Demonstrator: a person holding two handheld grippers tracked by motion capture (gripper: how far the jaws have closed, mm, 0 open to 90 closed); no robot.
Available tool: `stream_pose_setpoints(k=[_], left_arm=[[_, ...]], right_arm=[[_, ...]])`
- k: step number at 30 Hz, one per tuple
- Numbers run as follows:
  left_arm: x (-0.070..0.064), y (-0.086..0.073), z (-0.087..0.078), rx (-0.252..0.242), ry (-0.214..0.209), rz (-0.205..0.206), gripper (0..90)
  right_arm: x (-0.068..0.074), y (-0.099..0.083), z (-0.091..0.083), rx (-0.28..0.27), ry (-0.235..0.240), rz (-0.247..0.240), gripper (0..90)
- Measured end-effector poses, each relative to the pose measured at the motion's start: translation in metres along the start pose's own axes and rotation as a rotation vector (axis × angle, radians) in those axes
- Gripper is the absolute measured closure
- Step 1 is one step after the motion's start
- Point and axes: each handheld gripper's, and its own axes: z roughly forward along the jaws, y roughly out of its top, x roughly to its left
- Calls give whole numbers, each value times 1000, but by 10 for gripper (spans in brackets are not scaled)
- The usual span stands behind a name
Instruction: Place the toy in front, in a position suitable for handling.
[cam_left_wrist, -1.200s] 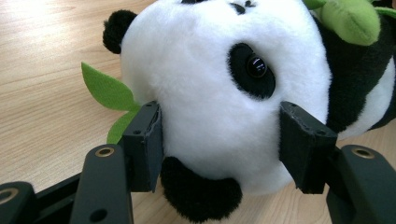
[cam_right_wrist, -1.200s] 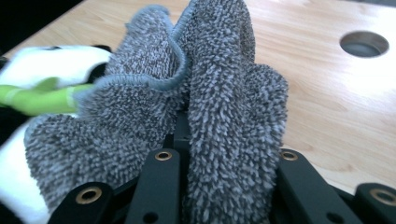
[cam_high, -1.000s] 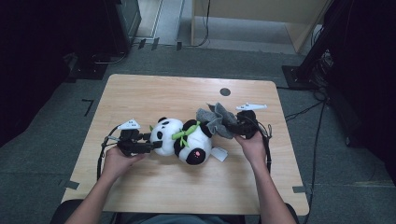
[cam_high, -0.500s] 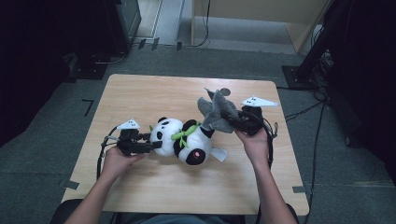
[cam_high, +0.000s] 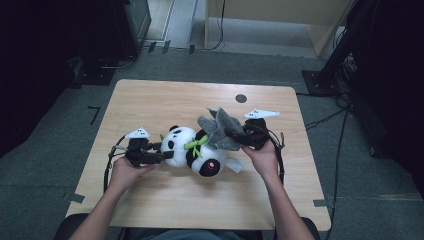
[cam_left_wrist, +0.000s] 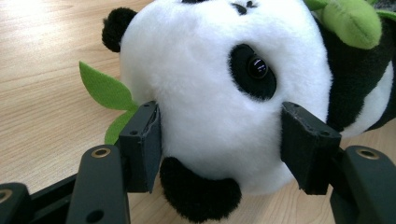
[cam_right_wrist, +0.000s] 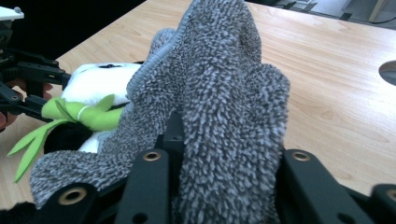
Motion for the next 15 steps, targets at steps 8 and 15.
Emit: stream_pose_setpoints(k=[8, 15], left_arm=[[0, 1, 0, 3, 2, 3, 365], [0, 1, 0, 7, -2, 2, 364]], right_arm=[[-11, -7, -4, 16, -20, 30, 707], [-24, -15, -8, 42, -75, 62, 713]])
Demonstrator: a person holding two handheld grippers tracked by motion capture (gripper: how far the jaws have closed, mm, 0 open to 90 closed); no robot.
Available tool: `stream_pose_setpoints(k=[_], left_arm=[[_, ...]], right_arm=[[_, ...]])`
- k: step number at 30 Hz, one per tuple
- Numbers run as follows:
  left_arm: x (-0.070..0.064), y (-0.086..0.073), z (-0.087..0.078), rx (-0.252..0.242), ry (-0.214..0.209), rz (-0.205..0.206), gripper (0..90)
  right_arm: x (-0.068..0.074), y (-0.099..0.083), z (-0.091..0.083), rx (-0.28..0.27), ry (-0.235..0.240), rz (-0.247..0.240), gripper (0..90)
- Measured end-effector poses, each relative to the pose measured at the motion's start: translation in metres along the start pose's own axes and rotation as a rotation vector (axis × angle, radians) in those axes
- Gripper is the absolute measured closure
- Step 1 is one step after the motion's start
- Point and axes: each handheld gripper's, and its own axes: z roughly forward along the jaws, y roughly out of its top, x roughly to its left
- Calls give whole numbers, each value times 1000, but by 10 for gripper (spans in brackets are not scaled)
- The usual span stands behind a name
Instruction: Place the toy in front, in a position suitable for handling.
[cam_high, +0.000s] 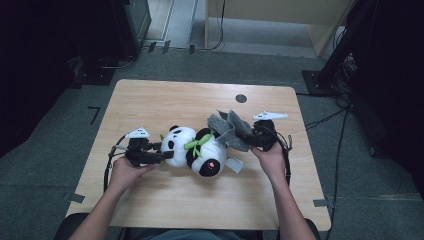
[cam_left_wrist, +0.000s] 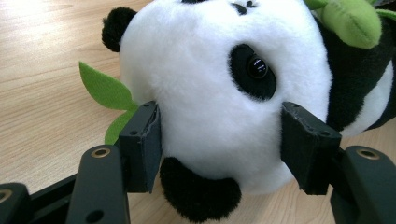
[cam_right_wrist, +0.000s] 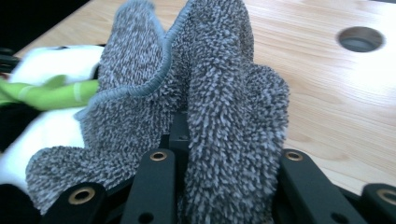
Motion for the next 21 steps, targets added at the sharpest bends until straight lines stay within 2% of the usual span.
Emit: stream_pose_setpoints(k=[2, 5, 9, 12, 15, 17, 21], left_arm=[[0, 0, 0, 2, 0, 1, 363], [0, 0, 0, 4, 0, 4, 364], [0, 0, 0, 3, 2, 3, 364], [-1, 0, 0, 4, 2, 1, 365], [-1, 0, 0, 3, 3, -1, 366], [-1, 0, 0, 5, 3, 1, 367], [-1, 0, 0, 9, 6, 1, 372]], right_arm=[[-2, 1, -4, -7, -19, 3, 721], [2, 8, -18, -58, -21, -3, 730], [23, 22, -37, -140, 1, -61, 732], [40, 27, -41, -166, 45, -95, 732], [57, 28, -35, -156, 108, -134, 732], [66, 26, -26, -138, 146, -140, 730], [76, 14, -1, -51, 197, -159, 730]])
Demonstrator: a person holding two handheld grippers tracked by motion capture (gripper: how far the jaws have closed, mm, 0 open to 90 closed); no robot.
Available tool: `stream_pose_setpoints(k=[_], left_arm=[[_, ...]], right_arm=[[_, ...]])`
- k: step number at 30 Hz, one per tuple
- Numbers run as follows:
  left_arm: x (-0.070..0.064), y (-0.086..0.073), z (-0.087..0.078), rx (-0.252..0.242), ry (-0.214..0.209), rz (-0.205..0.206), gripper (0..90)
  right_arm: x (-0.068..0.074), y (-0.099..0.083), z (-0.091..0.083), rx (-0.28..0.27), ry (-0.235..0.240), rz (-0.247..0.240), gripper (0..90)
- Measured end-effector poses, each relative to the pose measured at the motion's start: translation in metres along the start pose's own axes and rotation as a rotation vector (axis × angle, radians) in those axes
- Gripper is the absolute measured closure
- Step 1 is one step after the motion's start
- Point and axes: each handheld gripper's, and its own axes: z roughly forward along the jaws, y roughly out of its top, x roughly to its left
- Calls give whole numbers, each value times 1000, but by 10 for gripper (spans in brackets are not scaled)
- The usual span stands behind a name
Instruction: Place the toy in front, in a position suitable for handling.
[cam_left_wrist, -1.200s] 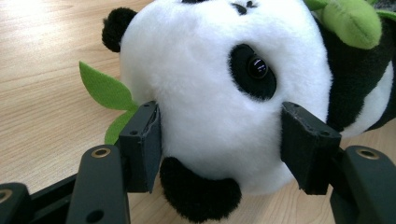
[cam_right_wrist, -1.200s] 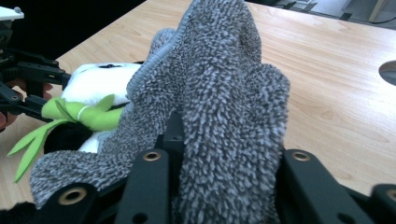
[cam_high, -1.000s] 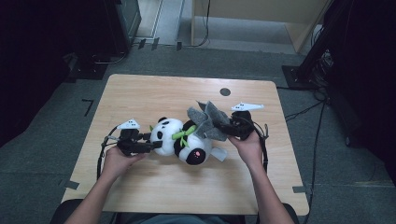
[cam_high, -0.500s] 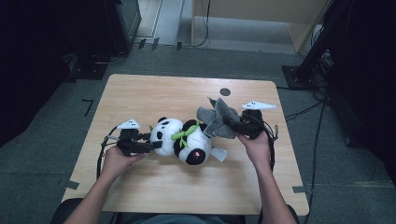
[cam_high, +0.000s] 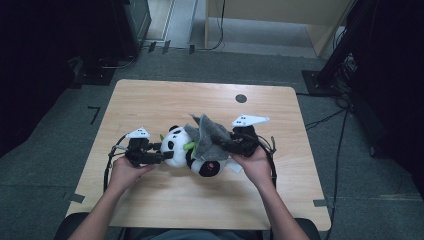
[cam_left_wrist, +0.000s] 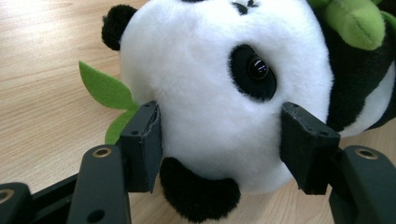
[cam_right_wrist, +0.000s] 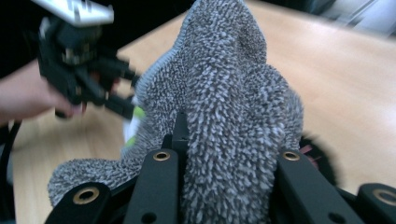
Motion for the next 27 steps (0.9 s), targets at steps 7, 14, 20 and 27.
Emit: stream_pose_setpoints(k=[7, 14, 20, 27], left_arm=[[-2, 2, 0, 18, 8, 6, 391], [-2, 2, 0, 16, 5, 7, 392], [-2, 3, 0, 14, 4, -3, 393], [-2, 3, 1, 11, 5, -7, 394]], right_arm=[[-1, -24, 14, 92, -4, -12, 718], [-13, -38, 6, 95, -13, 5, 715], [-24, -46, 3, 114, -10, 27, 724], [-34, -52, 4, 150, -17, 48, 731]])
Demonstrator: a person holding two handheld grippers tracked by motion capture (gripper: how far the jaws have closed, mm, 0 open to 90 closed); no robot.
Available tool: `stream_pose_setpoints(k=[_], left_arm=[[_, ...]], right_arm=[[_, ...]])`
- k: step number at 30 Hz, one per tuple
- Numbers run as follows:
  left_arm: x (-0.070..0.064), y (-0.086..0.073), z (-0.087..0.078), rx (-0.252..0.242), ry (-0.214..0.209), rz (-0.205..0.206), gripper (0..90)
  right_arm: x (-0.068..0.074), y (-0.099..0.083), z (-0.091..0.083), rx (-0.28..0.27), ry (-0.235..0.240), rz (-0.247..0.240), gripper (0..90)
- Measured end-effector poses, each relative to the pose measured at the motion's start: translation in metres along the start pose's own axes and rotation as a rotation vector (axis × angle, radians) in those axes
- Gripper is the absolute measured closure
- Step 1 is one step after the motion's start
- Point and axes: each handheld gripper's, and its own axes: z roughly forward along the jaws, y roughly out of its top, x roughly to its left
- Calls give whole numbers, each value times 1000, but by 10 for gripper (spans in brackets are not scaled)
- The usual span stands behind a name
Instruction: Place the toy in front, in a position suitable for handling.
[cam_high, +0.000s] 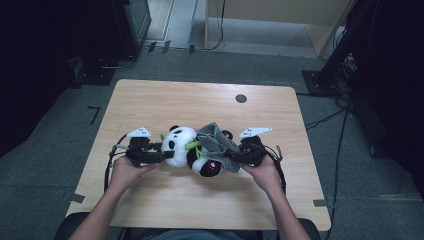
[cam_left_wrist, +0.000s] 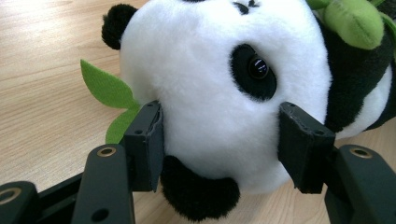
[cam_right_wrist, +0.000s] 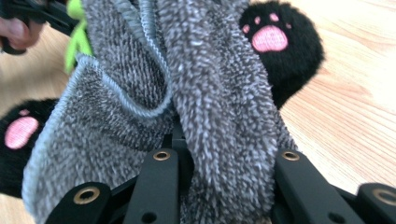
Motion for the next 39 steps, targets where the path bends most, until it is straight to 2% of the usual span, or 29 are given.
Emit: stream_pose_setpoints(k=[5, 11, 12, 16, 18, 20, 21, 24, 28, 32, 36, 39], left_arm=[[0, 0, 0, -1, -1, 0, 393], [1, 0, 0, -2, -3, -2, 393], [1, 0, 0, -1, -3, -3, 393], [1, 0, 0, -2, -4, -5, 393], [1, 0, 0, -1, -3, -5, 393], [1, 0, 0, 0, -3, -4, 393], [1, -1, 0, -1, -3, -3, 393], [1, -1, 0, 0, -3, -3, 392], [2, -1, 0, 0, -4, -3, 392], [2, -1, 0, 2, -4, -1, 392], [2, -2, 0, 3, -5, 1, 392], [2, -2, 0, 3, -3, 3, 392]], right_arm=[[-6, -5, 2, 7, 14, 8, 726], [-14, -10, 4, 52, 3, 38, 717], [-18, -13, 7, 84, -17, 52, 720], [-24, -16, 9, 118, -37, 71, 726], [-26, -17, 10, 136, -62, 75, 730], [-28, -18, 11, 142, -73, 74, 731], [-33, -19, 10, 152, -98, 85, 733], [-40, -20, 7, 151, -123, 114, 737], [-51, -19, -2, 123, -163, 158, 739], [-65, -18, -14, 49, -205, 225, 740], [-75, -19, -29, -38, -215, 301, 743], [-72, -13, -41, -113, -202, 307, 744]])
